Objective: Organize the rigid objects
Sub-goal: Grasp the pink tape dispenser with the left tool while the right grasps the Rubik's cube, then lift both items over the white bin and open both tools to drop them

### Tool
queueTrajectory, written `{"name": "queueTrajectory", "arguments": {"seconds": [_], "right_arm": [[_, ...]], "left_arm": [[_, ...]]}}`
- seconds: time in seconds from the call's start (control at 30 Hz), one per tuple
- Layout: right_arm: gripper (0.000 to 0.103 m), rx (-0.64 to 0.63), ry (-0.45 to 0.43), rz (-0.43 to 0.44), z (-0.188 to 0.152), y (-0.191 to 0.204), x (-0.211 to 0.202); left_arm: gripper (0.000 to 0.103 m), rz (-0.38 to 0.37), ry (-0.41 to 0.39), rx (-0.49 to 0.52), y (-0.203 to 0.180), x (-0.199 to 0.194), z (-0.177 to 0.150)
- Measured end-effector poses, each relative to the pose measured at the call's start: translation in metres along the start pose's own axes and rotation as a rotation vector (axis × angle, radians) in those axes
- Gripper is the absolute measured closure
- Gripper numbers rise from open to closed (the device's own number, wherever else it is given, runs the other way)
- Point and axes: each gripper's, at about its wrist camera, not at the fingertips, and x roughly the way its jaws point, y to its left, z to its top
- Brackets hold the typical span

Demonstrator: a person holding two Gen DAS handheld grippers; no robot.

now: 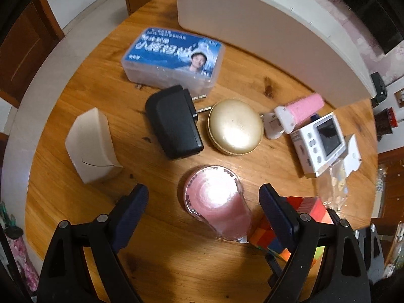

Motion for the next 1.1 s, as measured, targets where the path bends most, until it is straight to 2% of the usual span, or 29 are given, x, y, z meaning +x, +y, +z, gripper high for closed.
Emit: {"name": "queueTrajectory", "arguments": {"seconds": [0.13,0.23,0.4,0.5,0.53,0.8,1.1], "right_arm": [[0.038,0.006,0.004,0.07,-0.004,0.002,-0.006],[0.038,-0.008,0.023,0.064,-0.006,0.005,-0.001],[0.039,0.037,0.042,0.085,-0.004,0.003,0.01],[0.042,0.064,0.038,0.086,-0.001,0.001,0.013],[0.044,0.073,0.035,0.08,0.001,0.0,0.013],[0.046,0.143,0.04,0.059,-0.004,-0.004,0.007],[0.046,0.209,0.014,0.023,-0.006,-0.008,-0.014]], "left_arm": [[0.018,0.034,0.016,-0.003,0.0,0.007,0.0],[0.019,0.048,0.014,0.005,-0.001,0.009,0.0],[0.024,0.075,0.008,0.01,-0.006,0.009,0.001],[0.036,0.076,-0.006,0.023,-0.012,0.009,0.003],[0.047,0.07,-0.011,0.033,-0.012,0.007,0.003],[0.048,0.028,-0.008,0.099,-0.018,0.008,-0.004],[0.048,0.006,-0.064,0.151,-0.018,-0.025,-0.002]]}}
